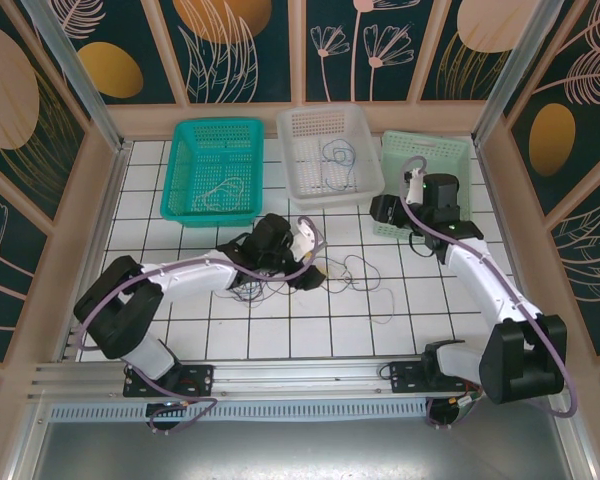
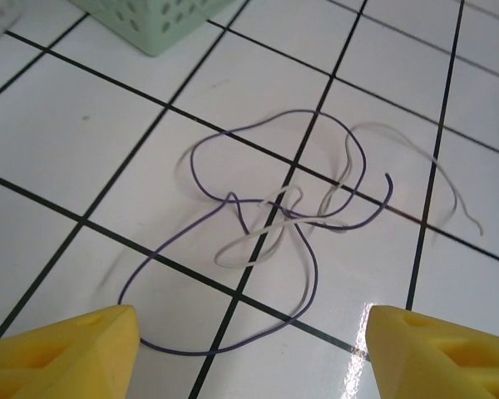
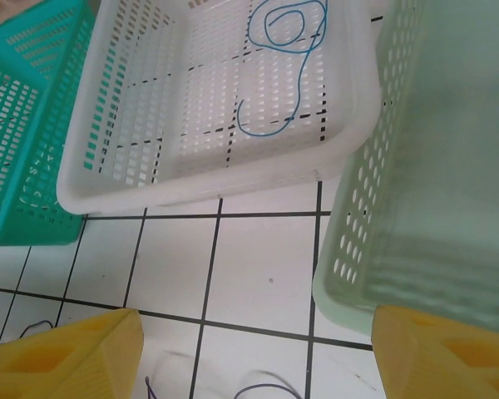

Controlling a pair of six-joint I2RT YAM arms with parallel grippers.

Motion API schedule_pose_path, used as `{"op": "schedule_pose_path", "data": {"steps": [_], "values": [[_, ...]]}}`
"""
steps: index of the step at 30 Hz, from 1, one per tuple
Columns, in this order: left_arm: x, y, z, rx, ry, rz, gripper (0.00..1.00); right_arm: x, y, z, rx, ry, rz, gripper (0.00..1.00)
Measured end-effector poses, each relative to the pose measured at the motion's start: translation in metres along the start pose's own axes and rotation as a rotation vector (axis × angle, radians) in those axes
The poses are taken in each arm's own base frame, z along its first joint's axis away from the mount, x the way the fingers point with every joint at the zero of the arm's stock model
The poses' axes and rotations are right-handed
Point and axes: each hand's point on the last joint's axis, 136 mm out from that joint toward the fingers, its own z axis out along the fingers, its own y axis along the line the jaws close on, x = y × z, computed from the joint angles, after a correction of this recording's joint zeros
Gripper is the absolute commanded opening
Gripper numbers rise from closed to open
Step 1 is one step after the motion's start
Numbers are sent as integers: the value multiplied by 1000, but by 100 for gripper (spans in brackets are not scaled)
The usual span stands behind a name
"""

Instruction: Untangle the cables

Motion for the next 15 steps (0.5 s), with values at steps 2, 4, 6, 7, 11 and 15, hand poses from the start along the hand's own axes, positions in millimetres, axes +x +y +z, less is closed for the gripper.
{"op": "schedule_pose_path", "data": {"steps": [2, 4, 6, 7, 11, 15], "values": [[6, -2, 8, -5, 24, 36, 72, 2, -1, -1, 0, -2, 3, 74], [11, -1, 15, -15, 45, 69, 71, 6, -3, -1, 2, 4, 6, 74], [15, 1, 22, -31, 62, 101, 71, 10, -4, -2, 3, 6, 7, 74], [17, 3, 24, -42, 67, 117, 71, 11, -4, -2, 4, 6, 7, 74], [16, 13, 28, -87, 63, 171, 71, 15, -5, -5, 0, -6, 11, 74], [15, 19, 36, -111, 69, 215, 69, 17, -6, -6, -3, -15, 17, 74]]}}
